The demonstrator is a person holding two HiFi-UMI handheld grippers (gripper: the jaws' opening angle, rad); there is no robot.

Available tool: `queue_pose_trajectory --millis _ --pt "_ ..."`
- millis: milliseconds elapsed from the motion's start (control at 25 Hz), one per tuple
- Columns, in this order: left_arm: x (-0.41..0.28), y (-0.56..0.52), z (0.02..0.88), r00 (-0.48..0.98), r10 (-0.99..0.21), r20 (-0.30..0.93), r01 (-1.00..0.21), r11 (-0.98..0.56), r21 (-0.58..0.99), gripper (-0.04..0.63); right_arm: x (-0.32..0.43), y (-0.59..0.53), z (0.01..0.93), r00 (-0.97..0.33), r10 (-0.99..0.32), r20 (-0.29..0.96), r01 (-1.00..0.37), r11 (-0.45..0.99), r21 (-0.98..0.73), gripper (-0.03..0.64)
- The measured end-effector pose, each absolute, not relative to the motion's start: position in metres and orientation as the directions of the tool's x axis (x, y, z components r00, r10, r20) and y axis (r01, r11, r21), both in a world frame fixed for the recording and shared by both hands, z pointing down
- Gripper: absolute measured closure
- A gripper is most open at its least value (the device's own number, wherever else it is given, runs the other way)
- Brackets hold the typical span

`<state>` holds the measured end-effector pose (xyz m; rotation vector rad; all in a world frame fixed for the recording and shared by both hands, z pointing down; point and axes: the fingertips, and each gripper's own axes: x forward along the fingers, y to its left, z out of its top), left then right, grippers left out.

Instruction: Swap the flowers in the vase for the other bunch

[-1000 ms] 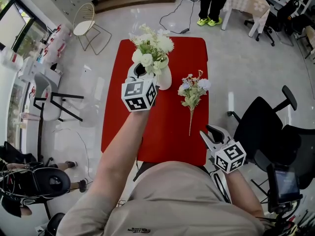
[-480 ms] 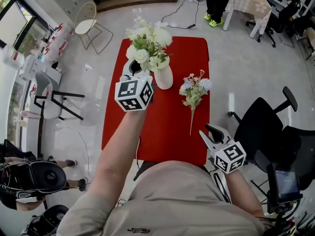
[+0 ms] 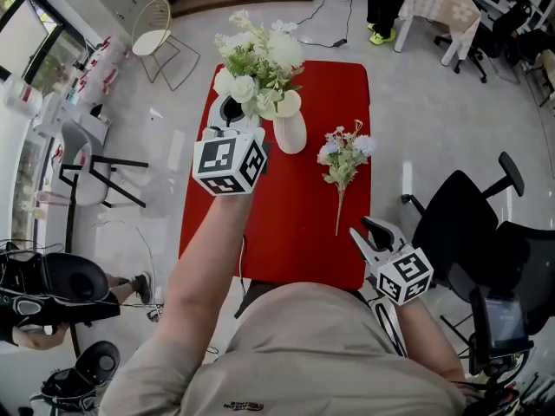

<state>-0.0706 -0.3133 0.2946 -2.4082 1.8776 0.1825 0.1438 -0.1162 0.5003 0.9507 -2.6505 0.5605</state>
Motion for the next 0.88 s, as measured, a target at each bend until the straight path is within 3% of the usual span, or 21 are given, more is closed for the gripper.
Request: queue_pose_trajectory --millis 560,880 --pt "-0.113 -0.263 0.206 0.216 -0.917 -0.336 -0.97 -0.241 0.033 0.563 0.116 -0.108 0.497 -0.762 -0.511 0.397 -0.626 0.738 -0.251 0.492" --pt "-0.165 -0.229 0.185 0.21 -0.918 -0.336 -0.972 -0.233 0.027 0.563 0.075 -0.096 0.488 -0.771 -0.499 0.395 -0.612 0.751 -0.247 0.493"
